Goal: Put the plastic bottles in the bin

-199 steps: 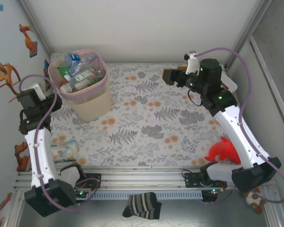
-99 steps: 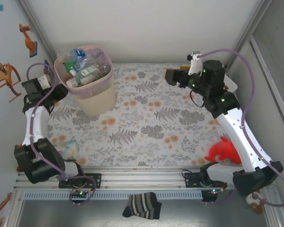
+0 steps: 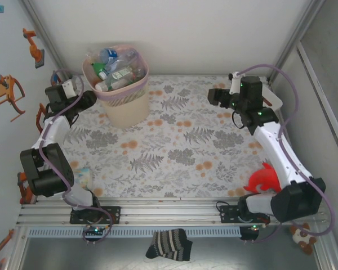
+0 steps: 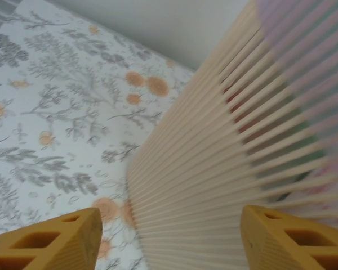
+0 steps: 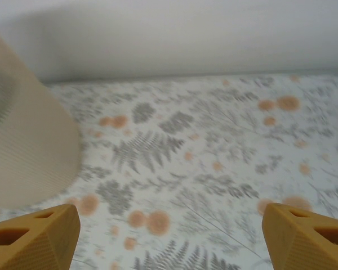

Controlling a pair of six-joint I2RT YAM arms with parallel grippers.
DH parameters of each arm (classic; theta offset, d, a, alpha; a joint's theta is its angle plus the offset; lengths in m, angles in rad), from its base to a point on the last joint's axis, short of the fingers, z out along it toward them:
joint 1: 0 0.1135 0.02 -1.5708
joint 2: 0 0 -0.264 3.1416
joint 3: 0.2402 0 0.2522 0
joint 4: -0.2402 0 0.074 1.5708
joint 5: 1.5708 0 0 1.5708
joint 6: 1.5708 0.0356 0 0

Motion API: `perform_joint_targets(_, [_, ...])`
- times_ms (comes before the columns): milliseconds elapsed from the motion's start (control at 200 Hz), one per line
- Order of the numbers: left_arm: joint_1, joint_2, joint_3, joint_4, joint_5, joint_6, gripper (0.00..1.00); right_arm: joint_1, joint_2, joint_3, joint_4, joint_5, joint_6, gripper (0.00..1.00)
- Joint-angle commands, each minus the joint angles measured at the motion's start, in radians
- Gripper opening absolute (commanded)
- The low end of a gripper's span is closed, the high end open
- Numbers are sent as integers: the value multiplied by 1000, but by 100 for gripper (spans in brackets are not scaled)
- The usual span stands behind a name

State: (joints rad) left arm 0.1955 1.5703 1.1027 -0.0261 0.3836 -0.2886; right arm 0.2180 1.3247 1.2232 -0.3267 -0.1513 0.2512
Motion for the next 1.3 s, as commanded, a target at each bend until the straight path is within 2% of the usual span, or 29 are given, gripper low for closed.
perform_joint_targets(0, [10, -61, -71, -11, -151, 33, 73, -48, 53, -61, 52, 89, -46, 86])
perform_joint_targets(45, [11, -89, -102, -32, -226, 53, 76, -66, 77, -89, 86, 126, -42, 90])
perform_joint_targets(55, [12, -96, -109, -37, -243, 56, 77, -68, 82, -95, 94, 142, -39, 96])
perform_joint_targets(70, [11, -105, -119, -41, -265, 64, 78, -72, 90, -104, 107, 166, -34, 99])
perform_joint_targets(140, [9, -150, -174, -52, -374, 88, 89, -86, 127, -148, 176, 243, -23, 100])
perform_joint_targets(180, [6, -177, -206, -43, -431, 95, 100, -88, 152, -170, 219, 284, -24, 100])
perform_joint_targets(200, [4, -186, -227, -33, -455, 97, 96, -88, 165, -180, 239, 307, -25, 100])
perform_joint_targets(305, [-5, -236, -315, 44, -533, 88, 96, -88, 241, -216, 336, 421, -46, 97])
perform_joint_targets(406, [-8, -259, -409, 182, -502, 106, 96, -88, 292, -271, 463, 487, -106, 98])
perform_joint_targets(471, [-10, -264, -470, 304, -444, 127, 96, -88, 315, -318, 576, 460, -179, 99])
perform_joint_targets(546, [-10, -250, -544, 476, -361, 137, 96, -88, 325, -321, 616, 436, -219, 99])
perform_joint_targets(586, [-10, -231, -574, 577, -317, 139, 96, -90, 324, -355, 709, 410, -237, 99])
perform_joint_targets(651, [-10, -218, -558, 589, -257, 153, 96, -100, 328, -409, 830, 342, -235, 99])
perform_joint_targets(766, [-6, -142, -599, 820, -177, 129, 96, -114, 366, -462, 946, 309, -237, 99])
perform_joint_targets(901, [-3, -39, -552, 867, -132, 127, 96, -161, 387, -510, 1024, 229, -194, 99])
perform_joint_targets(976, [-6, -18, -527, 839, -136, 138, 96, -184, 381, -530, 1053, 168, -181, 99])
perform_joint_targets(1036, [-16, -48, -516, 786, -182, 144, 96, -194, 376, -544, 1069, 129, -180, 99])
perform_joint_targets(1187, [-54, -185, -438, 411, -361, 212, 96, -210, 362, -564, 1094, 108, -160, 97])
perform_joint_targets(1297, [-72, -256, -487, 333, -461, 237, 96, -210, 288, -594, 1062, 127, -157, 97])
